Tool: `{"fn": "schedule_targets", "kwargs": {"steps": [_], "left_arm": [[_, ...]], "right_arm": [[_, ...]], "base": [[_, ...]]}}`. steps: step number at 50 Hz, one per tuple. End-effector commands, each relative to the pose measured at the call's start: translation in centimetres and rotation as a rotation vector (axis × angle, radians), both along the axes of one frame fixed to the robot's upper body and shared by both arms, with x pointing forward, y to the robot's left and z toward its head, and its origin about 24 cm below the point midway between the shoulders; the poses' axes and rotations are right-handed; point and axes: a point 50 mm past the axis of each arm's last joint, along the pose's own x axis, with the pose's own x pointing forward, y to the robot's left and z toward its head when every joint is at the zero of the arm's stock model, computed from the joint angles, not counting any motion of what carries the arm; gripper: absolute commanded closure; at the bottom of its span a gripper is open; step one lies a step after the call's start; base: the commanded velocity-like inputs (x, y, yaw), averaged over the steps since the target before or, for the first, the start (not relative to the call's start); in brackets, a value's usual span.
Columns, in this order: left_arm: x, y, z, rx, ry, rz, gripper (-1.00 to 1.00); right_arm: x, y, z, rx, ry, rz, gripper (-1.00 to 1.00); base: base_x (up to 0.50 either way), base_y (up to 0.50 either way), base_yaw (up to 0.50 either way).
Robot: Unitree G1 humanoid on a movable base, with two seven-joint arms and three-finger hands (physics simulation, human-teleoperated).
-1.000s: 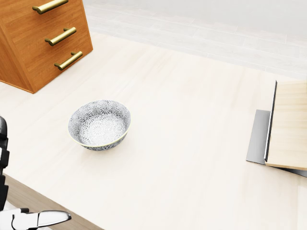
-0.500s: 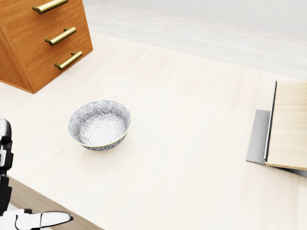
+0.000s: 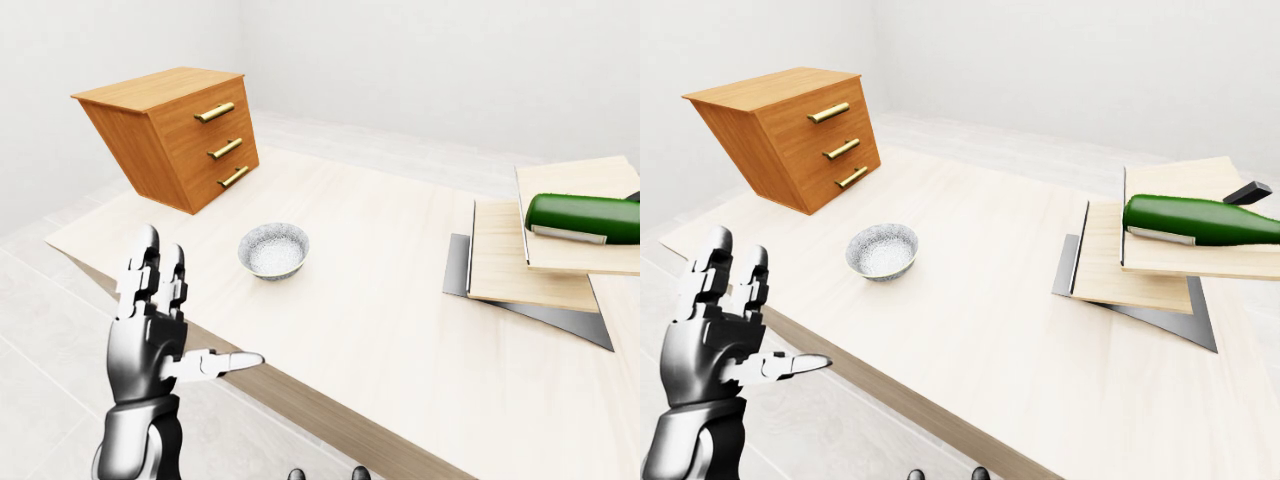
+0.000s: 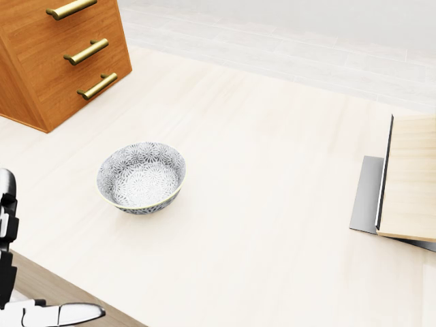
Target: Put the wine bottle on the wine rack.
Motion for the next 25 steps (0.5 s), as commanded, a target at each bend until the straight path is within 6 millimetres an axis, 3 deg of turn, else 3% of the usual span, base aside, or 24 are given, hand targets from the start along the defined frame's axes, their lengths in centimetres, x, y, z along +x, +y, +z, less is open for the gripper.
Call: {"fn": "schedule_targets", "kwargs": {"steps": [1, 25], "left_arm": [[-0.1, 0.0, 0.0, 0.000, 0.000, 0.000, -1.00], [0.0, -0.1, -0.3, -0.009, 0.010, -0.008, -1.00]], "right_arm": [[-1.5, -0.3, 1.1, -0.015, -0.046, -0.043, -1.00], [-5.1, -0.2, 6.8, -0.083, -0.266, -0.143, -1.00]], "base": [[0.00, 0.00, 0.00], [0.00, 0.00, 0.00]]}}
